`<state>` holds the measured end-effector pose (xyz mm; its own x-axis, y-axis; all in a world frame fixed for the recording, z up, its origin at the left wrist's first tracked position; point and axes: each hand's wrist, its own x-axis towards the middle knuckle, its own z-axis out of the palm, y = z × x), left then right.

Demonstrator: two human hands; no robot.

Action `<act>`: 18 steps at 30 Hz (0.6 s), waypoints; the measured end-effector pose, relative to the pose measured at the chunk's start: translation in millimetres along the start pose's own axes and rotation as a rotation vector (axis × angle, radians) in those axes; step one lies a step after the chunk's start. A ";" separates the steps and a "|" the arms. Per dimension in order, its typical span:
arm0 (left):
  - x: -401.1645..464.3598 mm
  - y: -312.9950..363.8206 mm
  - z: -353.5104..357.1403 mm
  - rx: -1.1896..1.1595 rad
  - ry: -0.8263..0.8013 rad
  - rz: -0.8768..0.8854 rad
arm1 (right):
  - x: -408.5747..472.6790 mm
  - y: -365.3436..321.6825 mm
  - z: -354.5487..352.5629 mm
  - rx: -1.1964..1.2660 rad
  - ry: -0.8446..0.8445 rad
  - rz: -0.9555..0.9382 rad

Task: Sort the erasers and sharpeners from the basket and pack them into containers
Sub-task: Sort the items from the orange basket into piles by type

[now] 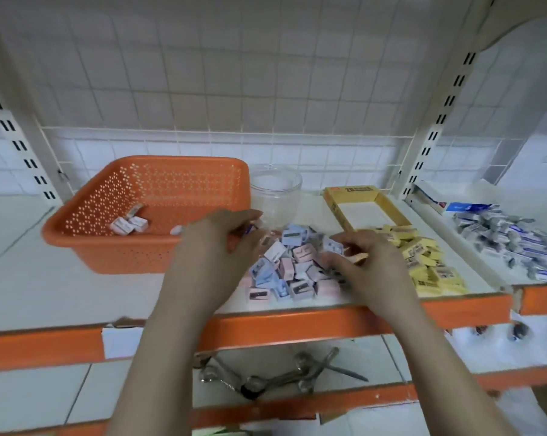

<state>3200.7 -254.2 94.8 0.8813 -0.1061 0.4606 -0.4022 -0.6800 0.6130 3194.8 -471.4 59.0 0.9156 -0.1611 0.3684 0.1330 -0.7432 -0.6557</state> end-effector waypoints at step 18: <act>26.9 33.3 45.1 -0.147 -0.059 0.150 | -22.6 66.1 -47.3 0.083 0.355 0.194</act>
<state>3222.2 -312.4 98.7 0.8199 -0.2432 0.5183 -0.5582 -0.5408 0.6292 3165.0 -547.6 38.4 0.7412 -0.5178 0.4272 0.0140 -0.6244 -0.7810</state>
